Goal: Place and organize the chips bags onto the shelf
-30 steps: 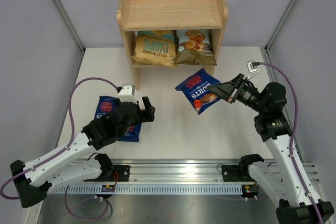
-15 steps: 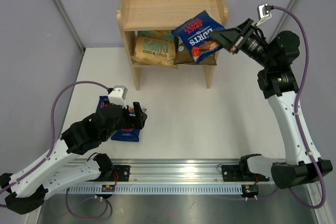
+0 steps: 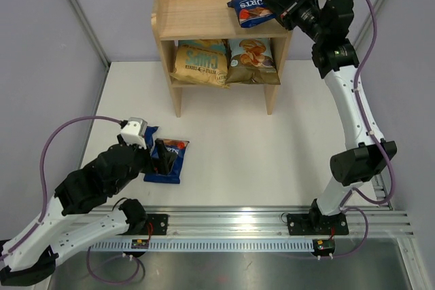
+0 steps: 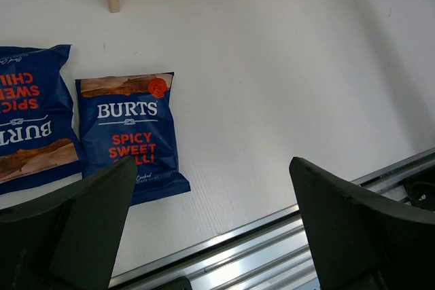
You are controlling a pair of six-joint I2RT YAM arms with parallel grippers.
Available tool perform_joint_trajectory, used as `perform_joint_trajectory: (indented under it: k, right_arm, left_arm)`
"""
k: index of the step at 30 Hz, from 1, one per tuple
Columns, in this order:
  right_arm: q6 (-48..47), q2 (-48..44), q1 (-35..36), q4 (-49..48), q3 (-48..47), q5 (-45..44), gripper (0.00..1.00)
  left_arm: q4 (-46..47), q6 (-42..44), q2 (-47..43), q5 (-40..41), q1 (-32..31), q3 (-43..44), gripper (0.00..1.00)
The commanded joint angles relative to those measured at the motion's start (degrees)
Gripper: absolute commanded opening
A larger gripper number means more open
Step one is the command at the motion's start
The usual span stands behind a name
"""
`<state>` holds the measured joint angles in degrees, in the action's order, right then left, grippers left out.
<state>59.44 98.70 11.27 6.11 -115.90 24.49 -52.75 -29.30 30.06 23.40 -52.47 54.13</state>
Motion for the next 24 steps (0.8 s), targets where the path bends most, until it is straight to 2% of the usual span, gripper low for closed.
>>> perform_joint_trajectory:
  k: [1,8,14,18,24]
  right_arm:
    - [0.94,0.80,3.05,5.57,-3.20,-9.97,0.04]
    - [3.75,-4.73,8.94,8.13,5.67,-27.09,0.10]
    - [6.39,-10.18,9.65,10.68,11.56,-35.64,0.10]
    - [7.36,-10.02,9.65,12.08,10.52,-37.06,0.09]
    - [8.32,-5.01,9.21,16.03,4.28,-36.53,0.11]
  left_arm:
    - [0.98,1.79,-0.88,1.39,0.17,-0.51,0.99]
    - [1.42,1.79,-3.43,0.69,0.17,-1.31,0.99]
    - [1.95,1.79,-5.98,0.16,0.09,-2.01,0.99]
    - [2.21,1.79,-6.16,-0.19,0.08,-2.10,0.99]
    - [2.39,1.79,-6.77,-0.28,0.09,-2.36,0.99]
